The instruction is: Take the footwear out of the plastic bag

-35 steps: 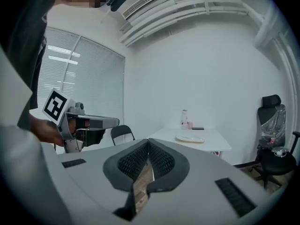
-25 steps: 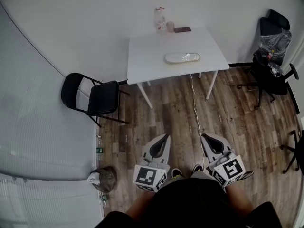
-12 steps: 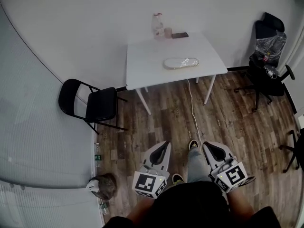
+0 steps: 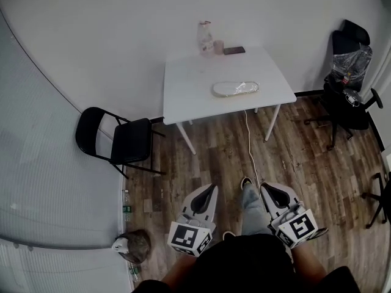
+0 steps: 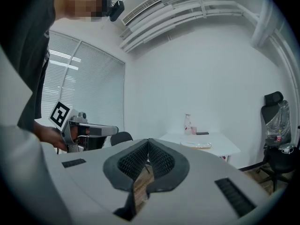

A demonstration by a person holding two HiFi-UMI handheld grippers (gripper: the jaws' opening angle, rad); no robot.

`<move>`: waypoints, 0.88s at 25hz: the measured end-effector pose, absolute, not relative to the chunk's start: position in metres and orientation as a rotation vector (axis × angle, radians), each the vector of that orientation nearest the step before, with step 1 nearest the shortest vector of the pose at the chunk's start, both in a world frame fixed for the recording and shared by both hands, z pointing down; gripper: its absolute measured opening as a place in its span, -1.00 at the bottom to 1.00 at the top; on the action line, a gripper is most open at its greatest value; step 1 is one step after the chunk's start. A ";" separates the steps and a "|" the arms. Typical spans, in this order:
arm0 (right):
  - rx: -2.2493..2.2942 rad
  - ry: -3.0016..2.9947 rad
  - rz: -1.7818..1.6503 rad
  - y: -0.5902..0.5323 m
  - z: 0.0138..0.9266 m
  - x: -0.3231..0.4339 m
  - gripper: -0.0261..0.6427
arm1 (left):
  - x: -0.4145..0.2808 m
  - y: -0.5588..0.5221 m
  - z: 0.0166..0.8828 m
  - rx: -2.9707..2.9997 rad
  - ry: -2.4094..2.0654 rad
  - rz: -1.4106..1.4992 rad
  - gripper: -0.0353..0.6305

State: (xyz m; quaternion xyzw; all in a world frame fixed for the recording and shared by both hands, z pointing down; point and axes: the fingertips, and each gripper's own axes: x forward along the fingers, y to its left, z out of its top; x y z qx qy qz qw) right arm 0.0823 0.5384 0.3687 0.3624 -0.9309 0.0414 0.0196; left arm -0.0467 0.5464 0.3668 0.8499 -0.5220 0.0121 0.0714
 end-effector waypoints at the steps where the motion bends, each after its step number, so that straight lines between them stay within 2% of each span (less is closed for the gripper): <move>1: 1.128 -2.890 0.124 0.531 0.370 0.085 -0.87 | -0.044 0.537 0.368 2.560 -1.555 0.033 -0.83; 12: 1.225 -2.853 0.217 0.417 0.387 0.106 -0.87 | -0.020 0.414 0.371 2.622 -1.397 0.081 -0.83; 22: 1.158 -2.829 0.308 0.309 0.414 0.102 -0.87 | -0.028 0.312 0.397 2.543 -1.364 0.169 -0.83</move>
